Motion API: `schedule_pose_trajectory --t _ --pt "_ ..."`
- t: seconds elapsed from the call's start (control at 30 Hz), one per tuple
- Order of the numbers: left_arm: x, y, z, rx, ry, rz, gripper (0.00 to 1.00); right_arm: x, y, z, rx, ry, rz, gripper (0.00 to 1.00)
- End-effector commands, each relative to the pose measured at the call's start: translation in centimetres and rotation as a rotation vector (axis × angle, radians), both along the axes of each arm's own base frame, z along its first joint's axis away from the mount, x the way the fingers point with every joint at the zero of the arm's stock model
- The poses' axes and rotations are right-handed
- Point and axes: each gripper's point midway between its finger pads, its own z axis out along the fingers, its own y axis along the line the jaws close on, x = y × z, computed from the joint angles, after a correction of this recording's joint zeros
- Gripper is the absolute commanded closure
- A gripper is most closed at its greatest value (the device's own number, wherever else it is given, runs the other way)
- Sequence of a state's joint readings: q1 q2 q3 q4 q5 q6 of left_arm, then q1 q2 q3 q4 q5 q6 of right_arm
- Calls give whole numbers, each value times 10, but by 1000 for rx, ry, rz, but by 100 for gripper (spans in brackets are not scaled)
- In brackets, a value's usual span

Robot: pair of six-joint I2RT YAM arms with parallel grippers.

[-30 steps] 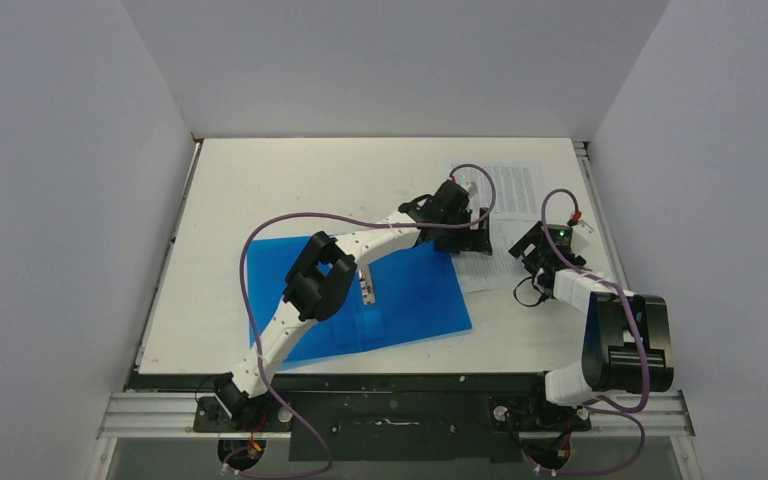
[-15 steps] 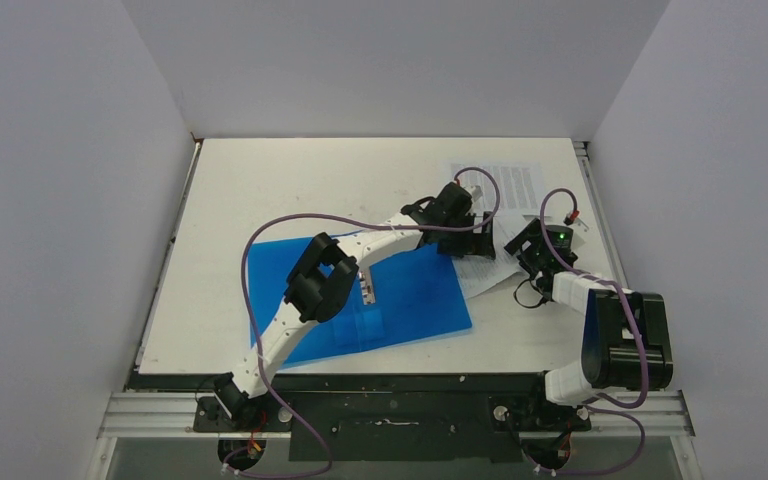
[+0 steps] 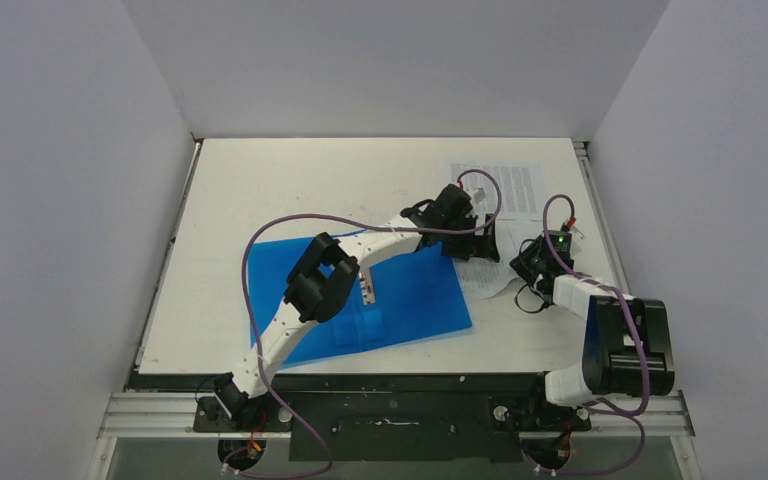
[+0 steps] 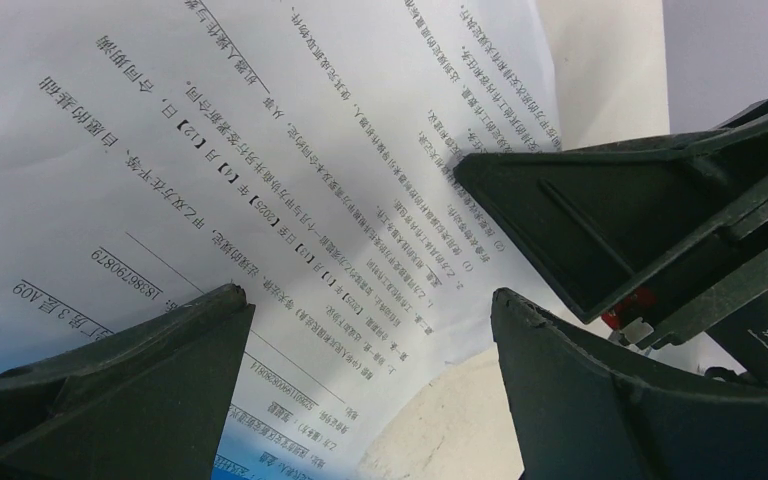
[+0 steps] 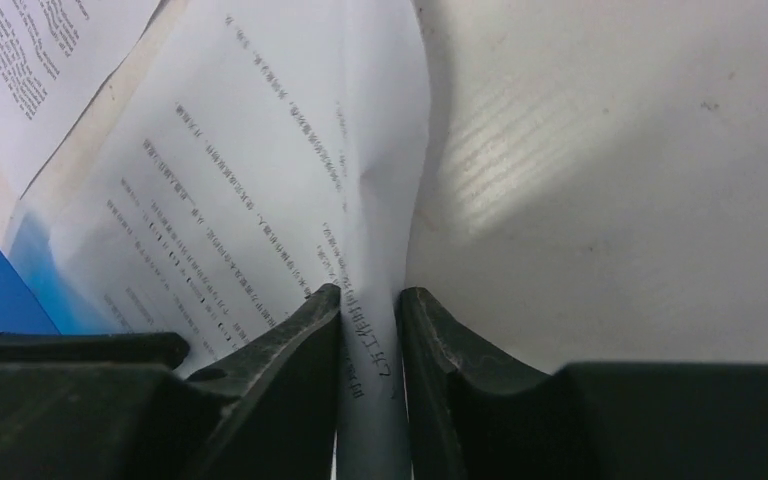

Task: Put the files into the folder

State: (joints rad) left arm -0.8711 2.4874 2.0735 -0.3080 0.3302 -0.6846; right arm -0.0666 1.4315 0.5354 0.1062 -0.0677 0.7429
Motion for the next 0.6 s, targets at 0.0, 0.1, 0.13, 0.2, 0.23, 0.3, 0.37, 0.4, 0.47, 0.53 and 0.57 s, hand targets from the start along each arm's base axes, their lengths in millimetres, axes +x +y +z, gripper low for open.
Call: schedule_pose_trajectory --t 0.0,0.1,0.13,0.2,0.23,0.3,0.37,0.4,0.47,0.53,0.57 --pt "-14 -7 22 -67 -5 -57 10 -6 -7 21 -40 -24 -13 75" --pt "-18 -10 37 -114 -7 -74 10 -9 -10 35 -62 -45 -20 79" --pt "-20 -11 42 -131 -7 -79 10 -11 -11 38 -68 -47 -22 81" --pt "-23 -12 56 -169 -9 -89 10 -12 -12 49 -79 -64 -18 85" --pt "-25 -13 62 -186 -12 -97 10 -13 -15 56 -93 -77 -25 87" --pt "-27 -14 76 -220 -18 -109 10 -16 -21 67 -126 -91 -45 89" --pt "-30 -16 94 -264 -32 -125 10 -18 -24 78 -147 -107 -50 89" --pt "-32 -17 104 -288 -38 -133 10 -20 -26 83 -159 -112 -51 89" --pt "-35 -19 125 -345 -54 -150 10 -21 -29 94 -178 -129 -53 89" --pt "-38 -21 147 -400 -76 -169 10 -22 -31 106 -199 -155 -53 89" --pt "-39 -20 157 -417 -87 -177 10 -23 -32 113 -210 -169 -56 89"
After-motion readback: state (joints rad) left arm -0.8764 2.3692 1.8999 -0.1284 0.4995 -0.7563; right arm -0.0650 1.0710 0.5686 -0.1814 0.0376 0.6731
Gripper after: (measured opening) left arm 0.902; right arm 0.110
